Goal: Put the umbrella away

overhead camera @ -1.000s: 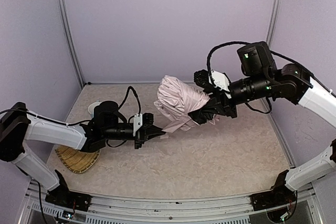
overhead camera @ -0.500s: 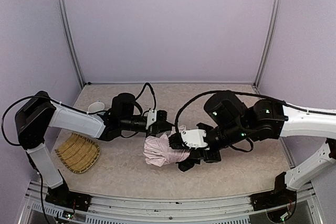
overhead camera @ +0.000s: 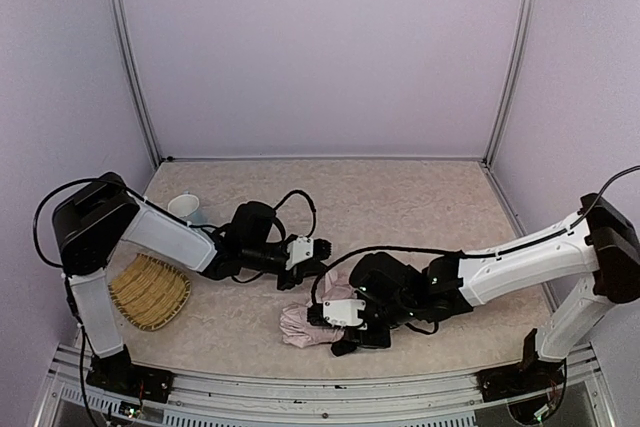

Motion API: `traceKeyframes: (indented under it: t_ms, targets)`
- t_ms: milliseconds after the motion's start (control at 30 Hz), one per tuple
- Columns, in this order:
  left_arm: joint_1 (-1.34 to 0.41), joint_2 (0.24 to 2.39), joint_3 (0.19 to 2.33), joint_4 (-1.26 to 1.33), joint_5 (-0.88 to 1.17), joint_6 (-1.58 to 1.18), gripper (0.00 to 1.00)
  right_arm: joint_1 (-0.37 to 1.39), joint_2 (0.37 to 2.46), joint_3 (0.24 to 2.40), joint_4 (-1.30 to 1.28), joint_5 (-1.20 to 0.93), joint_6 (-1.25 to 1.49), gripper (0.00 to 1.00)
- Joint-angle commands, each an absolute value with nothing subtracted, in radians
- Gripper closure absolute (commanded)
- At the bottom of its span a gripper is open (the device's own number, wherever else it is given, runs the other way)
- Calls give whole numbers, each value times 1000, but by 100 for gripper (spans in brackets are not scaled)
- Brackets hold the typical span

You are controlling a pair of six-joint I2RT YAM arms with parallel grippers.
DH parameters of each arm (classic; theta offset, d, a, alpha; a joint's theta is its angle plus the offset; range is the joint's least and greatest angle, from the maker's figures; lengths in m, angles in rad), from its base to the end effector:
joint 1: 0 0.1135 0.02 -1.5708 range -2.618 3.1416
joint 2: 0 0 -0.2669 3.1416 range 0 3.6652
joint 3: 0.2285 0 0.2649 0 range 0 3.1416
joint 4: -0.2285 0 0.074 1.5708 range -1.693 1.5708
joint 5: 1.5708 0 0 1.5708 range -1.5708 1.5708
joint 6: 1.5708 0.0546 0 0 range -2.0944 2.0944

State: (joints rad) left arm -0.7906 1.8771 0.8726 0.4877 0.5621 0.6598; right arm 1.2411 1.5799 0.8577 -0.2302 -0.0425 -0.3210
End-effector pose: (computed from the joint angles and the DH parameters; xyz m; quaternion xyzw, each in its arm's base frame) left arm 0.2565 -0.3005 0.1230 0.6552 0.5289 -0.2708 0.4665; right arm 0.1047 0.3132 0.1501 -0.6751 0.6718 0.1532 0.2636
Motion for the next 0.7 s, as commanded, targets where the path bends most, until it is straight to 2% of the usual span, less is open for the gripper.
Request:
traceKeyframes:
  t_ms: [0,200,400,433,567,667]
  targets:
    - [-752,1893,943,635,277,663,100,1267,1677,822,-343,-298,-208,100]
    - [-753,1937,973,629,181,635,100,1199,1794,909,-448,-422,-146,100]
    - [-736,1974,982,715,-18,554,100,1126,1887,969,-537,-478,-144,100]
    - [-731,1982,992,726,-48,543,97,1113,1907,981,-551,-474,-152,100]
    - [-710,2020,1051,727,-140,512,73,1062,1961,1023,-600,-470,-157,100]
    - [-684,2030,1085,740,-219,454,50,1044,1975,1036,-608,-466,-157,100]
